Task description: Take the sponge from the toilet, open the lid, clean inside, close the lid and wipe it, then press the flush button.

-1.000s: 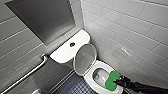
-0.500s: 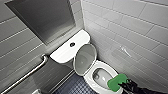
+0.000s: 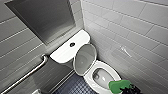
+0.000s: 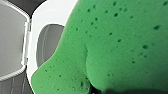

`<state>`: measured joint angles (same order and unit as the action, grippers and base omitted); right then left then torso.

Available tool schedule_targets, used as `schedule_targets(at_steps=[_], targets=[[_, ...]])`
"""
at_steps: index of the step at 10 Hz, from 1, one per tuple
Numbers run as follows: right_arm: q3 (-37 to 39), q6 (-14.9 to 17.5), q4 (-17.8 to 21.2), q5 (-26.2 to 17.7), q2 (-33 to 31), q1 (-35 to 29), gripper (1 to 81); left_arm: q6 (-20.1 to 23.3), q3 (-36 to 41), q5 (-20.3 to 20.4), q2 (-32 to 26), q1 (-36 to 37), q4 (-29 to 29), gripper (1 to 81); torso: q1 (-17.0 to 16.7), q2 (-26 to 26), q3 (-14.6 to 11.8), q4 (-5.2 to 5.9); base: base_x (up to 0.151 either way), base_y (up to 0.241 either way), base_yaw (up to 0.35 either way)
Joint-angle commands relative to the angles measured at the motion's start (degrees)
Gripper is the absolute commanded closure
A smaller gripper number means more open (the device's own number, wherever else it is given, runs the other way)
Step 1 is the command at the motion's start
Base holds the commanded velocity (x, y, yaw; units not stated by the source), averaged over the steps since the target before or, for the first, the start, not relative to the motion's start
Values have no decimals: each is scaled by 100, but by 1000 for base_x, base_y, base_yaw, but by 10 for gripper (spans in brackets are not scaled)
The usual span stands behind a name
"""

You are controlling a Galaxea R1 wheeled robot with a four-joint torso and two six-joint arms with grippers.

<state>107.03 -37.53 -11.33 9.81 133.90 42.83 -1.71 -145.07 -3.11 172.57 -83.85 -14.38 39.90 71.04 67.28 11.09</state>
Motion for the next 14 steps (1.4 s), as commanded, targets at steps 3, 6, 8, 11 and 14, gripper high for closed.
schedule_targets(at_steps=[3, 6, 8, 11, 14], targets=[[-572, 9, 69, -1208, 50, -1411, 811, 21, -4, -489, 6, -242, -91, 10, 0, 0, 0, 0, 0, 0, 0], [140, 9, 25, -1842, 771, -1887, 811, 21, -4, -489, -20, -242, -82, 10, 0, 0, 2, 0, 0, 0, 0], [702, 36, -150, -2202, 1325, -2062, 811, 21, -4, -489, -3, -242, -90, 10, 0, 0, 2, 0, 0, 0, 0], [1196, 44, -317, -2387, 1853, -2483, 811, 12, -4, -489, -73, -242, -56, 10, 0, 0, 2, 0, 0, 0, 0], [1336, 35, -493, -2889, 2301, -2923, 811, 12, -4, -489, -29, -242, -73, 10, 0, 0, 2, 0, 0, 0, 0]])
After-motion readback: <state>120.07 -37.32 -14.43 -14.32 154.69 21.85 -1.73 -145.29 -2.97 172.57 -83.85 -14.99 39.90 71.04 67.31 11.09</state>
